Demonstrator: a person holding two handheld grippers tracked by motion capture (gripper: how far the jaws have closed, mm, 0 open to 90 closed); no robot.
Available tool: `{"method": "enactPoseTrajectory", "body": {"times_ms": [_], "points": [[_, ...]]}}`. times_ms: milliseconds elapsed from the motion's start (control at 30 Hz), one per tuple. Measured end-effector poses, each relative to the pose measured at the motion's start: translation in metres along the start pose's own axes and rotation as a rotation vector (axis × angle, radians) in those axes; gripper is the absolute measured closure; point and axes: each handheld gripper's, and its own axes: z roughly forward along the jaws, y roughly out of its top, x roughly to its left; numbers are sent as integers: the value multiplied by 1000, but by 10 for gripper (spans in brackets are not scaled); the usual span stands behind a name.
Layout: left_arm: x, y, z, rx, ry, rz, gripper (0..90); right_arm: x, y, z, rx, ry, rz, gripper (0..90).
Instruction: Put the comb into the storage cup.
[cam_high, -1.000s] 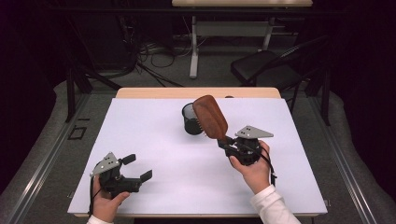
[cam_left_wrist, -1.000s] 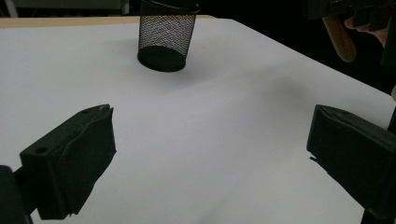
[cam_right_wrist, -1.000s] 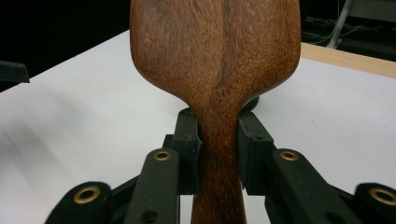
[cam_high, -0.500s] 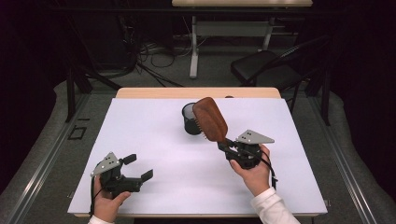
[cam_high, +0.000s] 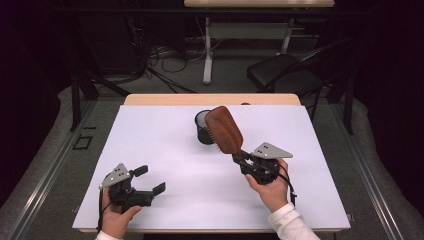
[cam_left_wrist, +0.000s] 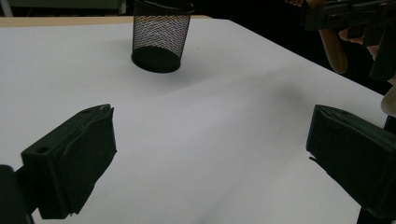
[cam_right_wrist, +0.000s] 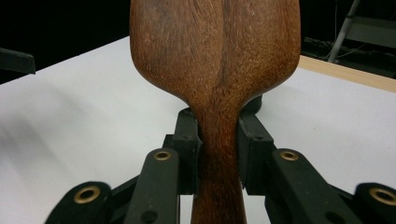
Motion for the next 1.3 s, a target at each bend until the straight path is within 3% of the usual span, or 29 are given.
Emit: {"method": "enactPoseTrajectory", "body": {"times_ms": [267,400,867,1100,1300], "points": [[-1,2,-2,-10,-19,-17,16,2,-1,-1,-8,-8,-18,720],[0,2,-1,-13,-45,-50,16,4,-1,-1,-11,-11,-31,720],[-3,6,1,-2,-61,-47,16,13,-3,-1,-27,-8,-68,720],[-5,12,3,-19,-83,-84,17,15,-3,-1,-32,-5,-76,720],[-6,18,7,-12,-91,-81,17,17,-3,-1,-37,-1,-78,720]]}}
